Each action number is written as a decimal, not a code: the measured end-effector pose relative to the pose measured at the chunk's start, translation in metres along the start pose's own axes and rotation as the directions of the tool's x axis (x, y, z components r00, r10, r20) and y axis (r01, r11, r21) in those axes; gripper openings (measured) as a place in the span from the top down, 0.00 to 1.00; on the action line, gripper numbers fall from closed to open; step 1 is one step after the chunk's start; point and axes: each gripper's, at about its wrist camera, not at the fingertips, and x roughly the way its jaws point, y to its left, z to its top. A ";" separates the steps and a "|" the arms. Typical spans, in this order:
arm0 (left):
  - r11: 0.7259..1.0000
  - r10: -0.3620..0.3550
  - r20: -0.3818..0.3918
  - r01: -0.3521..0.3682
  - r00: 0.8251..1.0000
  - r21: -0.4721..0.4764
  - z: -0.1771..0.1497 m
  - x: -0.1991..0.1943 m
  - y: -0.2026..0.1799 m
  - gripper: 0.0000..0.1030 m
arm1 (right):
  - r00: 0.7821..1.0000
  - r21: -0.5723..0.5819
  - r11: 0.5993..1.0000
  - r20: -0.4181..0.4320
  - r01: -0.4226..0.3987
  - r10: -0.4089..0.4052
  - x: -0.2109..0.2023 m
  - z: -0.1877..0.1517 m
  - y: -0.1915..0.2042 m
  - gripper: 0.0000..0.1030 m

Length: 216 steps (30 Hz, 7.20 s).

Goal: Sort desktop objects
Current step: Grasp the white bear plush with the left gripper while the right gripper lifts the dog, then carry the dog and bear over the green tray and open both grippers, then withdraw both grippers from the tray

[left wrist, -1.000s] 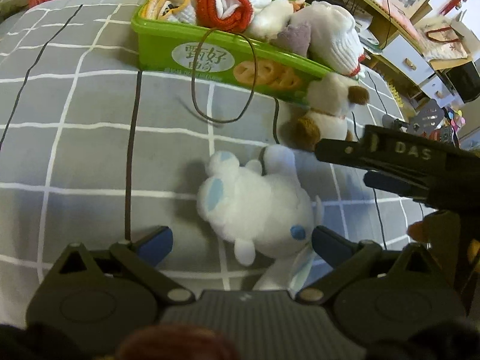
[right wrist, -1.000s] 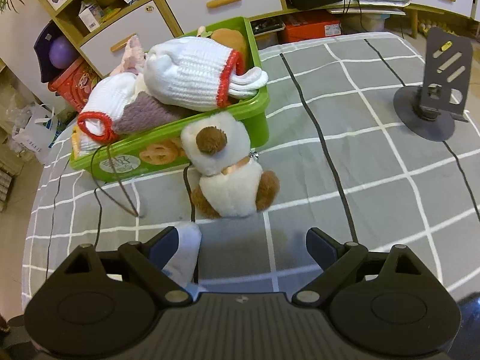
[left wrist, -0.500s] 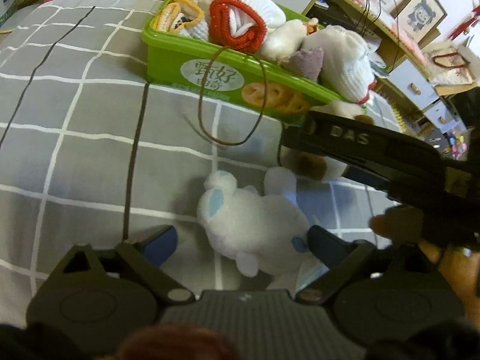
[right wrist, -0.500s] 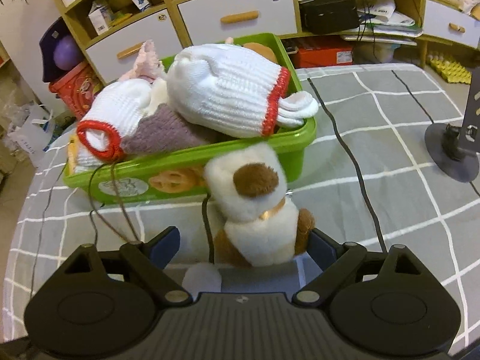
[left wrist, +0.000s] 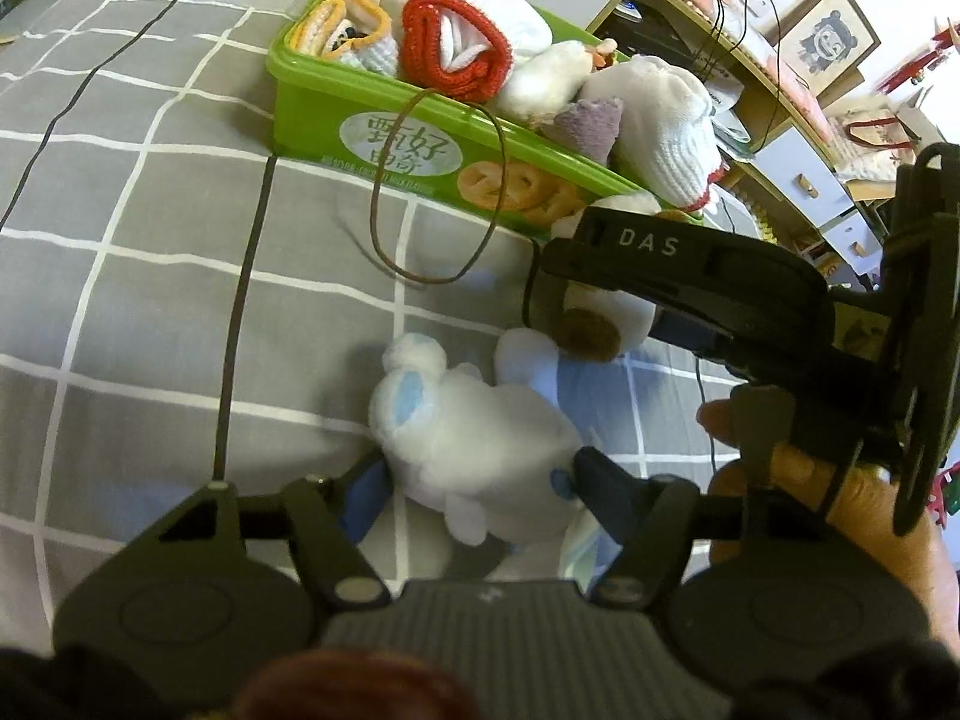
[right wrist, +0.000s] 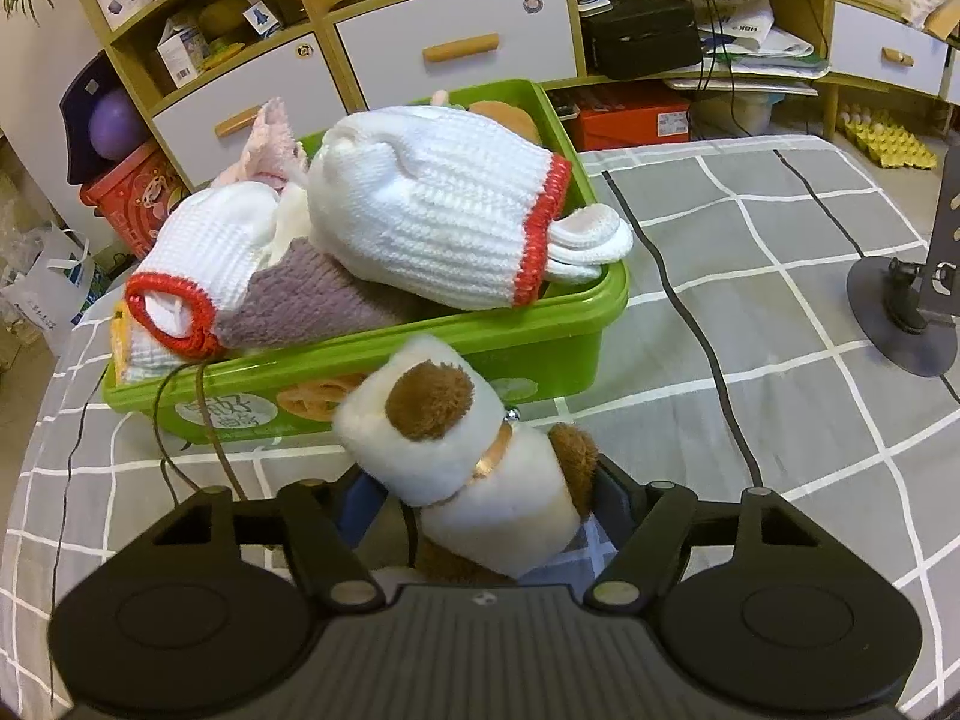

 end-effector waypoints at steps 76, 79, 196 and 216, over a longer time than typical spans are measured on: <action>0.983 -0.076 0.412 0.137 0.908 -0.120 0.080 -0.086 0.013 0.36 | 0.968 0.037 0.992 0.227 -0.122 0.111 -0.134 0.023 -0.037 0.35; 0.970 -0.089 0.420 0.174 0.903 -0.169 0.088 -0.078 0.018 0.36 | 0.971 0.039 0.993 0.219 -0.111 0.100 -0.123 0.026 -0.029 0.35; 0.974 0.221 0.050 -0.223 0.974 0.042 0.026 -0.086 0.026 0.01 | 0.995 -0.057 0.996 -0.080 -0.068 0.063 -0.116 -0.010 -0.002 0.14; 0.907 0.367 0.144 -0.388 0.919 0.163 -0.019 -0.112 -0.019 0.01 | 0.996 -0.191 0.978 0.013 -0.083 0.087 -0.165 -0.031 0.012 0.13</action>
